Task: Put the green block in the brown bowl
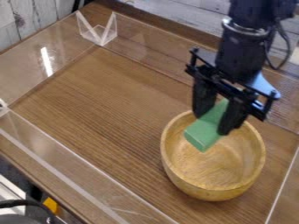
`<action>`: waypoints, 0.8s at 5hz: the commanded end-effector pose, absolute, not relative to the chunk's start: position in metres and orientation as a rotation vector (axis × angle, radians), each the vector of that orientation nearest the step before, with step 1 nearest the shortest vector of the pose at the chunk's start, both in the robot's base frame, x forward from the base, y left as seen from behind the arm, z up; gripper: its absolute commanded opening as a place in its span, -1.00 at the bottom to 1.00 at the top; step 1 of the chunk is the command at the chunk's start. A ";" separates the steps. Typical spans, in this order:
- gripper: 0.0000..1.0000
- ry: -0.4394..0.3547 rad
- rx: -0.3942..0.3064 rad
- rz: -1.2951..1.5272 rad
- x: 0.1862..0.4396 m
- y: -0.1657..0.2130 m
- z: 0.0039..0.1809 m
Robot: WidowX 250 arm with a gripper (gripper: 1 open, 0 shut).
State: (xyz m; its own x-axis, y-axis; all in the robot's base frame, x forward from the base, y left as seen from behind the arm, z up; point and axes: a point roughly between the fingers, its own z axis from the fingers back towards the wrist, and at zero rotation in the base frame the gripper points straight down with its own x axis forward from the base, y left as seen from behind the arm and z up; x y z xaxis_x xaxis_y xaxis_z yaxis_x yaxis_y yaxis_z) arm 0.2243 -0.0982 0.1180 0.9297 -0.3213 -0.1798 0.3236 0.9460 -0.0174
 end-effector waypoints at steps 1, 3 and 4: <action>-1.00 0.145 0.002 -0.352 0.223 -0.106 0.122; -1.00 0.147 -0.007 -0.390 0.221 -0.109 0.111; -1.00 0.153 -0.009 -0.381 0.221 -0.107 0.107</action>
State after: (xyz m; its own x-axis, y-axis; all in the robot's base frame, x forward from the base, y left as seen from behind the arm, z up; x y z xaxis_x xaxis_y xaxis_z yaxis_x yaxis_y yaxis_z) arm 0.2192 -0.1058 0.1013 0.9145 -0.3660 -0.1723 0.3656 0.9301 -0.0354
